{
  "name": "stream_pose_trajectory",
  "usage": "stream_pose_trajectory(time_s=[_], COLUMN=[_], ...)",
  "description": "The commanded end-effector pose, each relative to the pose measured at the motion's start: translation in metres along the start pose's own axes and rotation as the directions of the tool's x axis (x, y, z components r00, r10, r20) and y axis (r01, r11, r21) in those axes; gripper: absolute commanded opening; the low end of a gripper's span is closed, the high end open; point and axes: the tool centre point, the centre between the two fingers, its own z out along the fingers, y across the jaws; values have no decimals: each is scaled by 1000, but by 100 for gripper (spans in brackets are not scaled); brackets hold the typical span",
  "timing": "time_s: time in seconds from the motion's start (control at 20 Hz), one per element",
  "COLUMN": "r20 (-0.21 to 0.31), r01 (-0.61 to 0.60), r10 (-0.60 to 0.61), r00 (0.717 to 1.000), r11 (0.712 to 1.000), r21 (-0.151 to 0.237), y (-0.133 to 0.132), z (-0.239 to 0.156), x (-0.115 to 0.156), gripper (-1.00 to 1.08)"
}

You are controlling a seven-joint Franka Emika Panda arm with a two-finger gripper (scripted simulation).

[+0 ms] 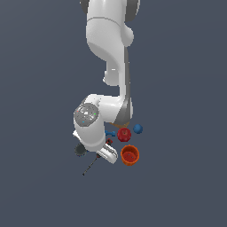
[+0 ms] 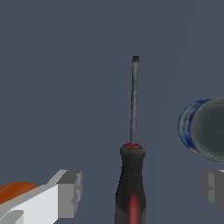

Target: Pick up a designated object from a clutter of objects.

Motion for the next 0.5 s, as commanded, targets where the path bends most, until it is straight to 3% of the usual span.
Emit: stream_pose_trajectory(time_s=[0.0,0.45], r20=[-4,-3], r01=[-14,-16], r10=[14,16], r00=[1000,1000], r11=[1000,1000], r21=[0,-1], y=[1,1], z=[6,16], x=[3,2], gripper=[100,100])
